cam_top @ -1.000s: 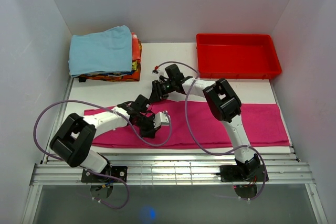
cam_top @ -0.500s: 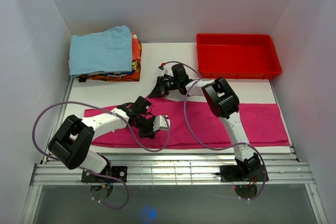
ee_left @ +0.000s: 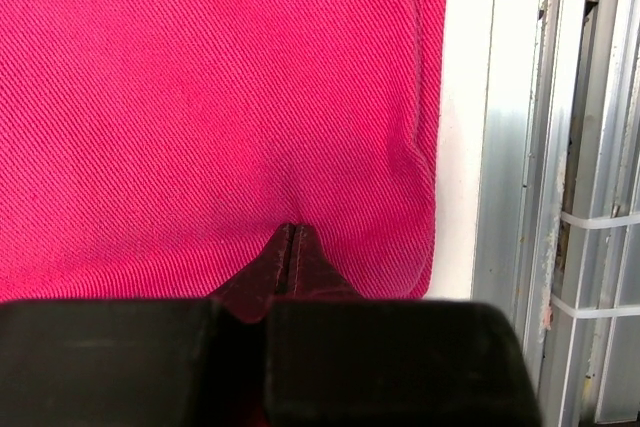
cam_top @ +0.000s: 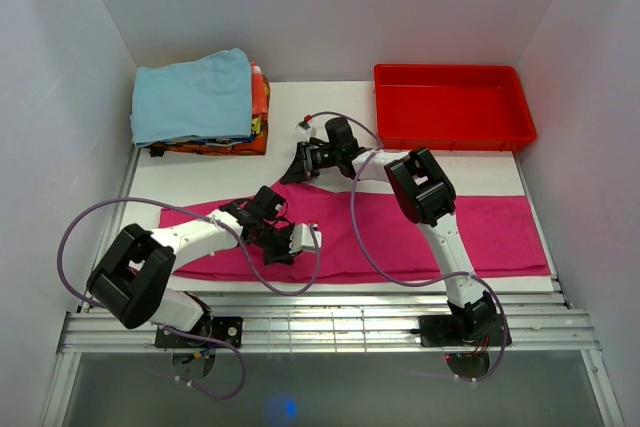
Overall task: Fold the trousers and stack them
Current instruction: Fold the trousers
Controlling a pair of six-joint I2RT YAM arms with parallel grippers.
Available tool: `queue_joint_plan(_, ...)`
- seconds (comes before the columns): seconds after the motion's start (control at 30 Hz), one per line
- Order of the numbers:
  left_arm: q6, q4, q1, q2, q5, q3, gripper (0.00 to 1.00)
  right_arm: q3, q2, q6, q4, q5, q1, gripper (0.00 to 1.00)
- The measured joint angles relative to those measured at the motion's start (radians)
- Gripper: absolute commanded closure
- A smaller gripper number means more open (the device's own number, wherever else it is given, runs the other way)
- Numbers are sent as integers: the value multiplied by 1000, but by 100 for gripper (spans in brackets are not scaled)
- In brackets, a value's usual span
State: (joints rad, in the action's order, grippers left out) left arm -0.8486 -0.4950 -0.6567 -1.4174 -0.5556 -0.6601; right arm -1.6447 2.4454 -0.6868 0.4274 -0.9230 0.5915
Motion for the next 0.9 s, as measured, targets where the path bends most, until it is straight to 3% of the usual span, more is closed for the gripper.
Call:
queue_joint_plan(0.07, -8, -7, 0, -1, 3, -3, 98, -10, 0, 24, -16, 0, 2, 92)
queue_joint_plan(0.1, -10, -9, 0, 0, 3, -4, 84, -10, 0, 39, -19, 1, 3, 92)
queue_joint_plan(0.17, -8, -12, 0, 7, 11, -9, 70, -11, 0, 66, -33, 4, 3, 66)
queue_joint_plan(0.2, -4, -27, 0, 11, 11, -10, 56, -14, 0, 76, -38, 13, 3, 55)
queue_joint_plan(0.23, 6, -50, -2, 18, 10, -10, 51, -20, 0, 93, -42, 28, 2, 38)
queue_joint_plan(0.37, 85, -182, -13, 108, 35, -20, 33, -51, -27, 197, -90, 68, -28, 12)
queue_joint_plan(0.63, 319, -281, 70, 370, 111, -211, 27, -77, -335, 598, -540, 201, -115, 6)
queue_joint_plan(0.77, 388, -301, 300, 372, 134, -207, 33, -28, -563, 859, -800, 324, -133, 5)
queue_joint_plan(0.9, 406, -338, 579, 208, 140, -199, 35, 243, -818, 1045, -956, 454, -144, 6)
